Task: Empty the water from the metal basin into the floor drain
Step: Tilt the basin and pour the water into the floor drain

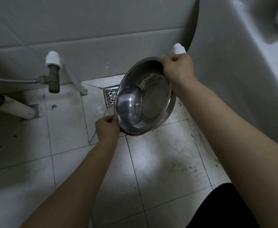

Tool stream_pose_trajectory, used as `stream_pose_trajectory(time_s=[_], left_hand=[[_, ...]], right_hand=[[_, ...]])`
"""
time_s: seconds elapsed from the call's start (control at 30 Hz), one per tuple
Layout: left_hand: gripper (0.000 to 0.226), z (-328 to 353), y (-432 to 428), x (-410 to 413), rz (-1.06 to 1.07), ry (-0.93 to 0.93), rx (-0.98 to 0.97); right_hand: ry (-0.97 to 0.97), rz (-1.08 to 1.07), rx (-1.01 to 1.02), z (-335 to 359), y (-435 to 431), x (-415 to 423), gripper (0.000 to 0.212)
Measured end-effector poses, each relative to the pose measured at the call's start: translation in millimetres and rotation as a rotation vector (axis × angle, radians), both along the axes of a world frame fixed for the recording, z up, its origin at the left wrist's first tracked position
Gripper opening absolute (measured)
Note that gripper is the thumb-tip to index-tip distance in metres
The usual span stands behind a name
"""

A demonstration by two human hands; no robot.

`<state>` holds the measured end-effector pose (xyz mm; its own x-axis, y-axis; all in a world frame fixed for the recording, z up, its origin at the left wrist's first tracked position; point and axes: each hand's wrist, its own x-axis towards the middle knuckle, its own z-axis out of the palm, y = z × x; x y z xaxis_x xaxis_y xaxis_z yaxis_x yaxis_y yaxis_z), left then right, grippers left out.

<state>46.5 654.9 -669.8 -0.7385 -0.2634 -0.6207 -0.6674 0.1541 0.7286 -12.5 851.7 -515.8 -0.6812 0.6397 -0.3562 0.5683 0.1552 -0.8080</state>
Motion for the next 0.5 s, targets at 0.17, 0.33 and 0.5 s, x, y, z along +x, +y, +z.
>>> stream_pose_trajectory(time_s=[0.17, 0.33, 0.5], left_hand=[[0.013, 0.1, 0.4, -0.7, 0.006, -0.009, 0.005], [0.014, -0.1, 0.9, -1.2, 0.012, -0.016, 0.019], [0.013, -1.4, -1.1, 0.3, 0.012, -0.013, 0.033]], right_hand=[[0.019, -0.003, 0.009, 1.5, -2.0, 0.0, 0.026], [0.038, -0.012, 0.033, 1.0, -2.7, 0.9, 0.030], [0.017, -0.003, 0.023, 1.6, -3.8, -0.3, 0.022]])
